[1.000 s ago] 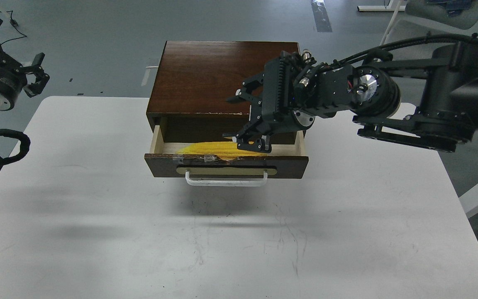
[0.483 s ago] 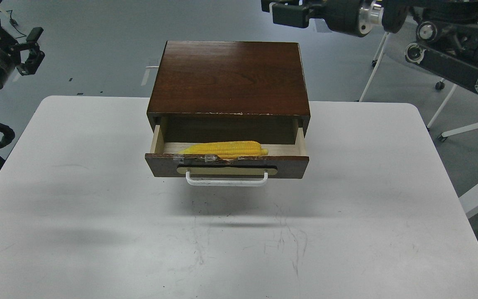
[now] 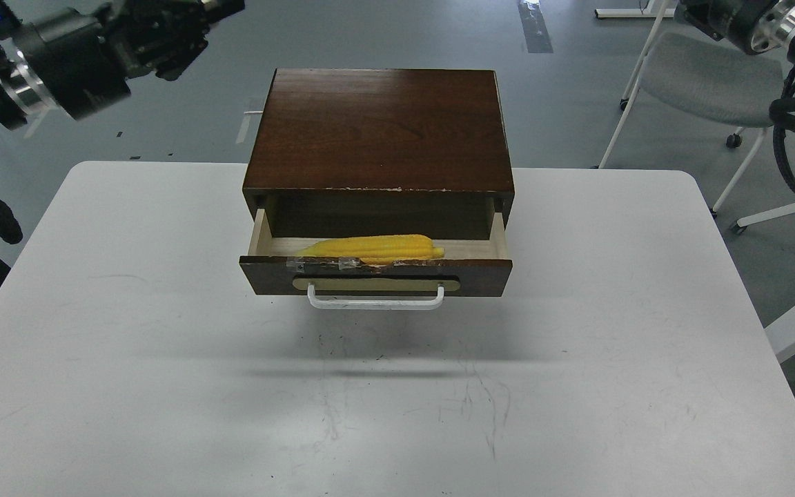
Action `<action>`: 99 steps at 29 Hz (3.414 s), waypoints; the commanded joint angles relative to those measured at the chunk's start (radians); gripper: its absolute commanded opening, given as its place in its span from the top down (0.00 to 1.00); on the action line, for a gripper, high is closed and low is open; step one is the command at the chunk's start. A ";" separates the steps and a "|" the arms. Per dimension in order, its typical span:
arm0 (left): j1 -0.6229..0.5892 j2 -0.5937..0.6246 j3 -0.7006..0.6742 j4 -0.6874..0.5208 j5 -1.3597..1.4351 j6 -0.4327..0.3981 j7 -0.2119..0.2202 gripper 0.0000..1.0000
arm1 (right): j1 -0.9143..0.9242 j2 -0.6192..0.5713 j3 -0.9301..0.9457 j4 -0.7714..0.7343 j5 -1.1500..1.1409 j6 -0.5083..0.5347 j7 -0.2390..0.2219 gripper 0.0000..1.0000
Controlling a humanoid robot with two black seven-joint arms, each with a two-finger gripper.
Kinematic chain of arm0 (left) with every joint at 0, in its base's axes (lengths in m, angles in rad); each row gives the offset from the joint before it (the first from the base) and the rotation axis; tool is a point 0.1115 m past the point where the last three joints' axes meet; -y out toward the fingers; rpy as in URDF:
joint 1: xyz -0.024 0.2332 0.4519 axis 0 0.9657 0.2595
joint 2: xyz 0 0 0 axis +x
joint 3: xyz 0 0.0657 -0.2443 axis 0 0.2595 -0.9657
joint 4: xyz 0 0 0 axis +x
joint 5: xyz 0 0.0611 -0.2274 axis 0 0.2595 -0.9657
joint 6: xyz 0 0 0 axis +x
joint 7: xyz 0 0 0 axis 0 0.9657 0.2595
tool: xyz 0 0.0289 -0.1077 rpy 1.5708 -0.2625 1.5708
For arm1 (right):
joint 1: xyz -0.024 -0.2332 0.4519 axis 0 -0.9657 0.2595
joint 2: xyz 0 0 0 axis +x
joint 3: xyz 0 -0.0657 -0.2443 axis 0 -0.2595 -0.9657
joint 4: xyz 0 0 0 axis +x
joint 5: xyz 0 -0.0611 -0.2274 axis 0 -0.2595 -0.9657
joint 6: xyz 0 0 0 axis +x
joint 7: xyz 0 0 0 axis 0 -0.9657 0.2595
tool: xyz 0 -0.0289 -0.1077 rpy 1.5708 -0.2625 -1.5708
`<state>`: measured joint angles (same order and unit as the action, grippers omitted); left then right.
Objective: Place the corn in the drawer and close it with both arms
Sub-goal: 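Bring the left hand to the front of the open drawer, then push the drawer front with the left hand into the box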
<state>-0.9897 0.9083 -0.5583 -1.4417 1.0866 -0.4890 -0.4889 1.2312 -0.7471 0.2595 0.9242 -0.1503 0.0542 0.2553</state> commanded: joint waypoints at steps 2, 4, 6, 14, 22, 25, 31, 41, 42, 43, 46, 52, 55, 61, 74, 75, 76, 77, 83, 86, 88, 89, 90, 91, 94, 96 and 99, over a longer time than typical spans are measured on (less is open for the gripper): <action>0.013 -0.015 0.014 -0.191 0.324 0.000 0.000 1.00 | -0.142 0.032 0.174 -0.108 0.401 0.059 0.002 0.01; 0.014 -0.023 0.037 -0.245 0.409 0.000 0.000 1.00 | -0.168 0.055 0.199 -0.126 0.466 0.085 -0.002 0.01; 0.011 -0.031 0.090 -0.284 0.524 0.000 0.000 1.00 | -0.211 0.069 0.218 -0.139 0.524 0.130 -0.010 0.01; 0.023 -0.098 0.210 -0.302 0.819 0.000 0.000 1.00 | -0.326 0.077 0.296 -0.162 0.563 0.266 -0.010 0.01; 0.034 -0.150 0.285 -0.299 1.095 0.000 0.000 1.00 | -0.328 0.101 0.290 -0.194 0.560 0.268 -0.008 0.01; 0.026 -0.155 0.342 -0.299 1.095 0.000 0.000 1.00 | -0.328 0.103 0.296 -0.220 0.560 0.268 -0.008 0.01; 0.023 -0.154 0.350 -0.267 1.095 0.000 0.000 1.00 | -0.328 0.101 0.290 -0.228 0.558 0.268 -0.008 0.01; 0.022 -0.152 0.350 -0.223 1.095 0.000 0.000 1.00 | -0.331 0.101 0.287 -0.228 0.554 0.268 -0.005 0.01; 0.019 -0.151 0.350 -0.203 1.095 0.000 0.000 1.00 | -0.331 0.103 0.285 -0.228 0.554 0.268 -0.005 0.01; 0.010 -0.147 0.348 -0.186 1.095 0.000 0.000 1.00 | -0.331 0.103 0.284 -0.226 0.552 0.269 -0.005 0.01; -0.018 -0.147 0.350 -0.174 1.095 0.000 0.000 1.00 | -0.331 0.103 0.282 -0.226 0.551 0.271 -0.005 0.01; -0.020 -0.147 0.350 -0.163 1.095 0.000 0.000 1.00 | -0.331 0.103 0.282 -0.226 0.549 0.273 -0.004 0.01; -0.020 -0.147 0.350 -0.158 1.095 0.000 0.000 1.00 | -0.331 0.103 0.280 -0.226 0.549 0.274 -0.004 0.01; -0.032 -0.150 0.345 -0.132 1.095 0.000 0.000 1.00 | -0.332 0.103 0.277 -0.226 0.549 0.274 -0.004 0.01; -0.033 -0.157 0.342 -0.054 1.095 0.003 0.000 1.00 | -0.331 0.103 0.277 -0.226 0.548 0.276 -0.001 0.01; -0.032 -0.158 0.342 -0.043 1.095 0.012 0.000 1.00 | -0.331 0.103 0.277 -0.226 0.548 0.276 -0.001 0.01; -0.032 -0.160 0.342 -0.036 1.095 0.016 0.000 1.00 | -0.331 0.103 0.277 -0.226 0.548 0.277 -0.001 0.01; -0.032 -0.163 0.344 -0.028 1.095 0.023 0.000 1.00 | -0.331 0.103 0.277 -0.226 0.548 0.277 -0.001 0.01; -0.035 -0.167 0.342 0.010 1.095 0.044 0.000 1.00 | -0.332 0.103 0.271 -0.226 0.522 0.277 0.001 0.01; -0.036 -0.167 0.341 0.015 1.095 0.044 0.000 1.00 | -0.332 0.103 0.273 -0.226 0.517 0.277 0.001 0.01; -0.040 -0.175 0.341 0.017 1.095 0.044 0.000 1.00 | -0.332 0.104 0.273 -0.226 0.515 0.277 0.001 0.01; -0.044 -0.181 0.342 0.020 1.095 0.044 0.000 1.00 | -0.332 0.110 0.273 -0.226 0.515 0.277 0.001 0.01; -0.047 -0.187 0.342 0.027 1.095 0.044 0.000 1.00 | -0.332 0.111 0.271 -0.226 0.515 0.277 0.001 0.01; -0.047 -0.190 0.339 0.032 1.095 0.044 0.000 1.00 | -0.332 0.111 0.271 -0.226 0.515 0.277 0.001 0.01; -0.052 -0.209 0.334 0.060 1.095 0.047 0.000 1.00 | -0.332 0.111 0.271 -0.228 0.515 0.277 0.001 0.01; -0.056 -0.224 0.334 0.072 1.095 0.055 0.000 1.00 | -0.332 0.111 0.271 -0.228 0.515 0.277 0.001 0.01; -0.058 -0.226 0.334 0.086 1.095 0.063 0.000 1.00 | -0.332 0.111 0.271 -0.228 0.515 0.277 0.001 0.01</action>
<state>-1.0449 0.6888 -0.2240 -1.3722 2.1822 -0.4348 -0.4878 0.8988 -0.6367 0.5308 0.6964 0.3651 0.3314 0.2563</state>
